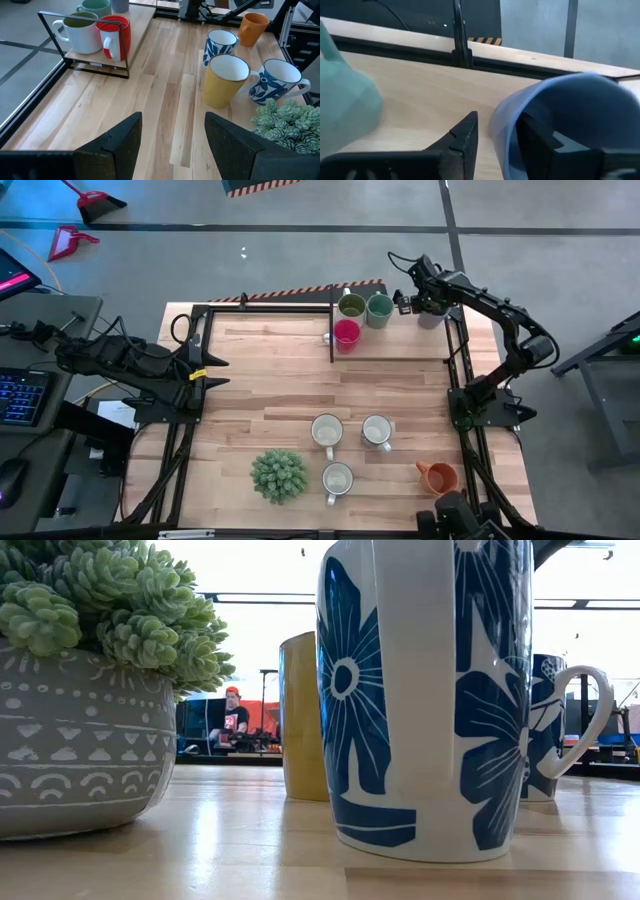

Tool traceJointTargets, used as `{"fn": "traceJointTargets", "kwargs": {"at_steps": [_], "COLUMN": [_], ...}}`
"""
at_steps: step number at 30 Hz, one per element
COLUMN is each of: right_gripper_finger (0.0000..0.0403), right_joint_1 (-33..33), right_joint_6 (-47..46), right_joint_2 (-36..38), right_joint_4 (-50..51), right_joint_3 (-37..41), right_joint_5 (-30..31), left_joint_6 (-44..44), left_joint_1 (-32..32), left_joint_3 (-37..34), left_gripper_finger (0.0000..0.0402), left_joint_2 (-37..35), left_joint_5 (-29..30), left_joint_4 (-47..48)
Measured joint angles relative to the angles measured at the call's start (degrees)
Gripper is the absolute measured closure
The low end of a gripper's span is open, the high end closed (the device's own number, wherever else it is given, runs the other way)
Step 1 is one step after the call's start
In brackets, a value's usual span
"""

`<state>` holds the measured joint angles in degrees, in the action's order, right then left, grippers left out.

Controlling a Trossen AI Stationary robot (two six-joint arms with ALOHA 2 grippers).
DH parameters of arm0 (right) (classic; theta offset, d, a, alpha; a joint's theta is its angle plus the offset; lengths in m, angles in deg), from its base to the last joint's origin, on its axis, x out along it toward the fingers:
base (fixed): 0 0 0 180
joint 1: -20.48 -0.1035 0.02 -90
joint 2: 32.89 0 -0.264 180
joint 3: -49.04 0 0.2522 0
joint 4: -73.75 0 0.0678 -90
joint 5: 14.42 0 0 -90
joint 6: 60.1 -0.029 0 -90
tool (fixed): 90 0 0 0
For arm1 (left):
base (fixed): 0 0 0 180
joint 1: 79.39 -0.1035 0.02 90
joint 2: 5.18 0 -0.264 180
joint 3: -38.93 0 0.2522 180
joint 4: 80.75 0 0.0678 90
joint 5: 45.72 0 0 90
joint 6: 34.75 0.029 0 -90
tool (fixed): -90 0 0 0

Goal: Place coffee mugs
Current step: Put the blue mug on the shelf, then put the orange mug on the shelf

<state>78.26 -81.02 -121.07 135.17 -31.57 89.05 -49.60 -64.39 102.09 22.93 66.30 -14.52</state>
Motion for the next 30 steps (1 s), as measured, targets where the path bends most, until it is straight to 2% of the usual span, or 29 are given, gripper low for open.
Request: {"fn": "traceJointTargets", "kwargs": {"at_steps": [11, 19, 24, 30], "right_gripper_finger": [0.0288, 0.0288, 0.0288, 0.0288], "right_joint_1": [-1.14, -6.49, -12.52, -24.79], "right_joint_6": [0.00, 0.42, 0.24, -1.70], "right_joint_2": [0.11, 2.15, 4.00, 7.42], "right_joint_4": [12.88, 14.36, 17.14, 17.29], "right_joint_3": [-8.17, -16.06, -19.36, -19.52], "right_joint_5": [2.97, 2.41, -1.95, -3.68], "left_joint_6": [-0.01, -0.01, -0.01, -0.01], "left_joint_1": [0.01, 0.00, 0.01, 0.00], "left_joint_3": [0.00, 0.00, 0.00, 0.00], "left_gripper_finger": [0.0197, 0.0197, 0.0197, 0.0197], "left_joint_2": [-0.01, -0.01, 0.00, 0.00], "left_joint_5": [-0.88, -0.88, -0.88, -0.90], "left_joint_4": [0.00, 0.01, 0.03, 0.04]}}
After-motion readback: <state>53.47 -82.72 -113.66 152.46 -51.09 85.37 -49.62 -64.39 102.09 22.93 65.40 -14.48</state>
